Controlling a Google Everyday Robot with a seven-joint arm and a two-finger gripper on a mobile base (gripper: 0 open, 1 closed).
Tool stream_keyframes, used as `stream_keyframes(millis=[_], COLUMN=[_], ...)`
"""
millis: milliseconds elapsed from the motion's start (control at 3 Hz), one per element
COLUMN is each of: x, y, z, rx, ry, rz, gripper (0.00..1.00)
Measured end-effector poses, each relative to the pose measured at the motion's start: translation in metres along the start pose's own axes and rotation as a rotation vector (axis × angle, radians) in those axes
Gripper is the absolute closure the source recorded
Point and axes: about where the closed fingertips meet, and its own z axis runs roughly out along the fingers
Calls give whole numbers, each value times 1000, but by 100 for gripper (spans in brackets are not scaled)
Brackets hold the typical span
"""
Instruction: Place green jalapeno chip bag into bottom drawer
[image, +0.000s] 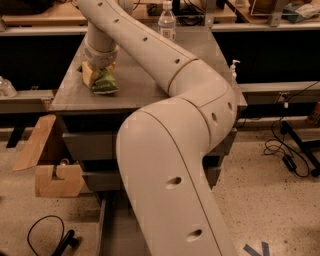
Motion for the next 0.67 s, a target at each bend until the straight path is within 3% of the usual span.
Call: stream_keyframes(millis=[333, 667], x=[-2, 21], y=[0, 0], z=[-4, -55], rx=[0, 88], ry=[0, 9], rz=[0, 4], gripper=[95, 100])
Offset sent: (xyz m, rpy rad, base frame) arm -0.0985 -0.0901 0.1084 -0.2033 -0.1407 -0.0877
